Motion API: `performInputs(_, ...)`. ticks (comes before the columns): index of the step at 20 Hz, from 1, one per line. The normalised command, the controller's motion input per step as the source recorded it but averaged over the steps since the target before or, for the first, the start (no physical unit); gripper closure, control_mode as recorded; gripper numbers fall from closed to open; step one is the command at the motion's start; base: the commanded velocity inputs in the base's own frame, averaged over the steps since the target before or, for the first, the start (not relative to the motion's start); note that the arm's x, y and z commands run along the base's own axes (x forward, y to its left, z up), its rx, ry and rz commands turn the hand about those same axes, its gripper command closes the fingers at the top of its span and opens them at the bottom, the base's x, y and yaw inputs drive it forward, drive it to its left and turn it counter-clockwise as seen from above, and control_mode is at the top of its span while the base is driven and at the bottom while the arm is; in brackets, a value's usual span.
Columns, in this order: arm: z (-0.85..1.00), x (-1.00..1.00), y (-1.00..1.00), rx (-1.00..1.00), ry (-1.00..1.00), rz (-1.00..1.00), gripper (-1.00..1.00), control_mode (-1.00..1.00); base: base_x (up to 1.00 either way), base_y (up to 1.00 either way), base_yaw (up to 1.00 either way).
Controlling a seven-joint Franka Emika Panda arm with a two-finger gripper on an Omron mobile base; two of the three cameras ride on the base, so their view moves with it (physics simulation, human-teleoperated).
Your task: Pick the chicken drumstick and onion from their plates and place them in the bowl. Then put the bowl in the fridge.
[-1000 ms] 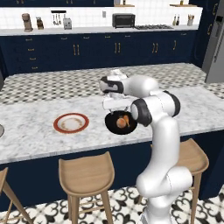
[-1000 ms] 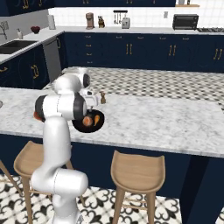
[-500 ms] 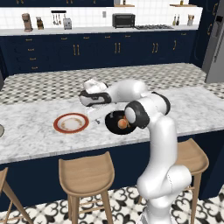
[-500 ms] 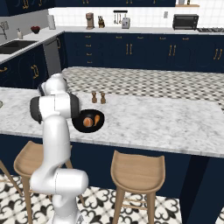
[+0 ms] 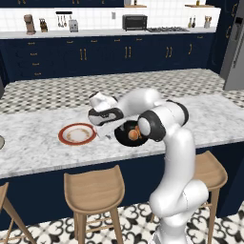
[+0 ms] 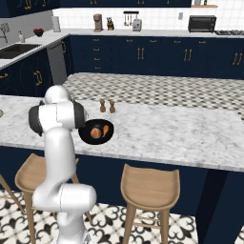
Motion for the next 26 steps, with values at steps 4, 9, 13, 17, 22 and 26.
performInputs(4,-0.22,-0.06,-0.15,0.0,-0.01,0.0,-1.0,-1.0,0.0,0.0,0.0)
performInputs(9,-0.32,0.16,0.0,0.0,0.0,0.05,-1.0,-1.0,0.0,0.0,0.0)
performInputs(13,-0.29,0.04,0.0,0.0,0.0,0.05,-1.0,-1.0,0.0,0.0,0.0)
performInputs(17,-0.17,0.0,0.0,0.0,0.0,0.02,1.0,-1.0,0.0,0.0,0.0)
performInputs(22,-0.03,0.0,-0.1,0.0,-0.01,0.01,1.0,-1.0,0.0,0.0,0.0)
performInputs(26,0.0,0.06,-0.06,0.0,0.0,0.0,1.0,-1.0,0.0,0.0,0.0)
